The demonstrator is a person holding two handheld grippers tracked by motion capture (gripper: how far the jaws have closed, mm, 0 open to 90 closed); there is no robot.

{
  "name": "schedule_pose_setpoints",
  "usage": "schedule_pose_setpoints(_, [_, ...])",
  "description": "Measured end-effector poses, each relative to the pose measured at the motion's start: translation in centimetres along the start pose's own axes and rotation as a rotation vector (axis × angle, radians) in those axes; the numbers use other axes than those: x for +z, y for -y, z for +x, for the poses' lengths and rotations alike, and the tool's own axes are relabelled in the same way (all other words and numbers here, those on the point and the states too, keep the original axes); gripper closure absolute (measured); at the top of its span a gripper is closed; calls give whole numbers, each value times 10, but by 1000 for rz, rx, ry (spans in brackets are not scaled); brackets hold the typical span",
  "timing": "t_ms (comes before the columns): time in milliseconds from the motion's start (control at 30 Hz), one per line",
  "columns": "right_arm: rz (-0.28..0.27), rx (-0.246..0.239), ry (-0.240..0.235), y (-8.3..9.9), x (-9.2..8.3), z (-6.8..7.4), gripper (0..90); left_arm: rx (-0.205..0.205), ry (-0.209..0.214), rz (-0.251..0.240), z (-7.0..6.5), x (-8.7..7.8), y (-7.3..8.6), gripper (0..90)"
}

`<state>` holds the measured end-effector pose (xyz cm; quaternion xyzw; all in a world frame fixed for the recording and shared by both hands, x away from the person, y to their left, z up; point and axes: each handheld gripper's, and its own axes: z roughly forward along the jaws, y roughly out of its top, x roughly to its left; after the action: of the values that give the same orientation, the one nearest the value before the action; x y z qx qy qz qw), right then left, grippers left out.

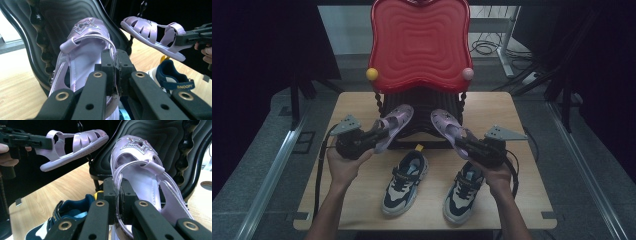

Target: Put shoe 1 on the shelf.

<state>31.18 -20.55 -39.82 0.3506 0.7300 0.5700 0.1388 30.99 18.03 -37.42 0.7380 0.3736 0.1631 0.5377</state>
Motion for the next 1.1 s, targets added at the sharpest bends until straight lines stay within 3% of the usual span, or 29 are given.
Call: schedule_pose_setpoints(1100, [-53,53,33,-9,29,-2,866,-8,-26,-41,12,25,-10,867])
